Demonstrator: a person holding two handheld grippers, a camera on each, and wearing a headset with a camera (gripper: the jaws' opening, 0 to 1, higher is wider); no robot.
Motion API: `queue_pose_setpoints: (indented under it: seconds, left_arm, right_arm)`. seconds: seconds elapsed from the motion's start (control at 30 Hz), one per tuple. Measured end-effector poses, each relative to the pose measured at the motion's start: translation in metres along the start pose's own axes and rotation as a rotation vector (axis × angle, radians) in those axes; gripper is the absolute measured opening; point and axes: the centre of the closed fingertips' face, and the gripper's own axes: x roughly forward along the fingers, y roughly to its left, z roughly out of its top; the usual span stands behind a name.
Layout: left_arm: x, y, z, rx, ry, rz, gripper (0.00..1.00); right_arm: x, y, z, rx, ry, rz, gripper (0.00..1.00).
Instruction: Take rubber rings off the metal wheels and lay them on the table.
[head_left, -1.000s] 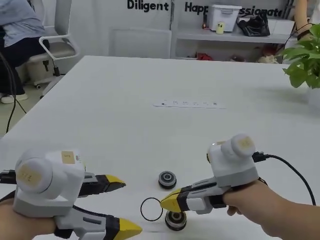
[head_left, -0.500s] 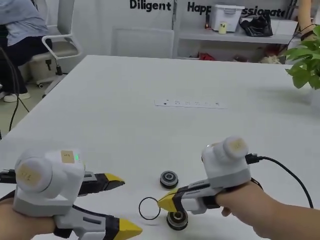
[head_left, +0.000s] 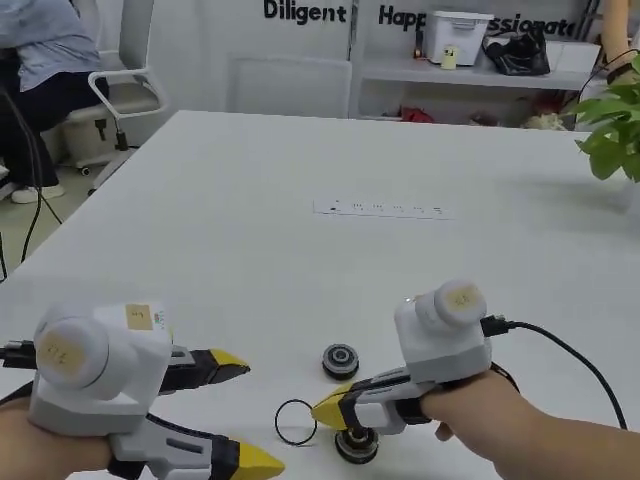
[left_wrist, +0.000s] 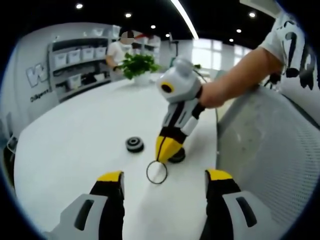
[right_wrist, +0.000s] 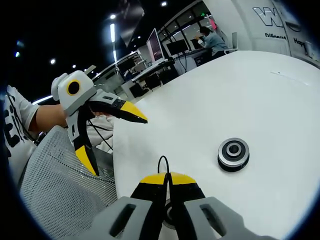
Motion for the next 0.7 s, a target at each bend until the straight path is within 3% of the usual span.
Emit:
queue_pose_setpoints:
  seconds: [0.53, 0.7]
  left_arm:
    - [0.0017, -0.0002, -0.0023, -0.006, 0.010, -0.005, 0.66]
    - [0.0021, -0.0003, -0.0025, -0.006, 0.012, -0.006, 0.66]
  right_arm:
    - [0.0007, -0.0049, 0.0001, -0.017, -0.006, -0.017, 0.00]
    - [-0.0001, -0.0049, -0.0006, -0.027, -0.005, -0.021, 0.04]
